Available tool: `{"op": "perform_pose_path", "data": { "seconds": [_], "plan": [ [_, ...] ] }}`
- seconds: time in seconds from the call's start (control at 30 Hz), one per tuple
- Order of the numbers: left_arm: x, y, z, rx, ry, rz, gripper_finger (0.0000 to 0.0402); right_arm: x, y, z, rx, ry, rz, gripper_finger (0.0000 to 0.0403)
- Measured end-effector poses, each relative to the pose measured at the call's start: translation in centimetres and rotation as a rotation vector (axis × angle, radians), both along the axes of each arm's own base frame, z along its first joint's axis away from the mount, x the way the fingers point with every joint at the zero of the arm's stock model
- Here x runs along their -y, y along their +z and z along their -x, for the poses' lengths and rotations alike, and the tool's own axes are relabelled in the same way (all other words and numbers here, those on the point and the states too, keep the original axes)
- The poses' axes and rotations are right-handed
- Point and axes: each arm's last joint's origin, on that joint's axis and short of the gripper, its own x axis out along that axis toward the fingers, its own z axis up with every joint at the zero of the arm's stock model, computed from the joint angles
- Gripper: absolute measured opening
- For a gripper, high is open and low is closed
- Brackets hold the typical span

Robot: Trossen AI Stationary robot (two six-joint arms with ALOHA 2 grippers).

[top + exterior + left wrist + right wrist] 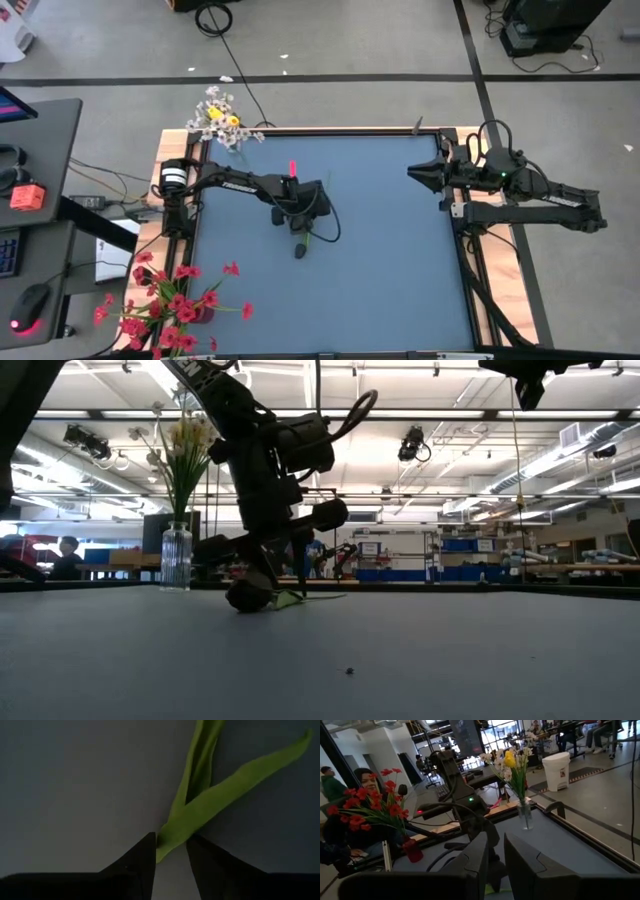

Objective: Sort flowers into vase by color
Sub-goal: Put the black flower into the red vase

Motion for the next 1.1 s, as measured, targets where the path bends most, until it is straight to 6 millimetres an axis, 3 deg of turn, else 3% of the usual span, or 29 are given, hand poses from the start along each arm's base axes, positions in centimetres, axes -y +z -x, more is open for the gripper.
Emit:
{"op": "perform_pose_path", "data": {
  "seconds": [0.13,0.3,0.37,0.63,0.83,1.1],
  "plan": [
    [0.0,-0.2,0.0,-0.015,0.097,0.038,0.0102,0.0,0.0,0.0,0.002,-0.001,0.0,0.0073],
    [0.6,0.4,0.4,-0.032,0.145,0.056,0.0021,0.0,0.1,0.0,0.006,0.0,0.001,0.0073],
    [1.1,1.1,0.5,-0.017,0.166,0.067,0.0011,0.0,0.1,0.0,0.006,-0.001,0.001,0.0073],
    [2.8,4.3,-0.3,0.022,0.552,0.323,0.0022,0.0,0.1,0.0,0.013,-0.001,0.003,0.0073],
    [3.7,3.9,-0.3,-0.039,0.787,0.414,0.0035,0.0,0.2,0.0,0.018,0.0,0.003,0.0073],
    [3.5,3.6,0.5,-0.122,1.039,0.451,0.0117,0.0,0.2,0.0,0.022,-0.001,0.004,0.0073]
  ]
}}
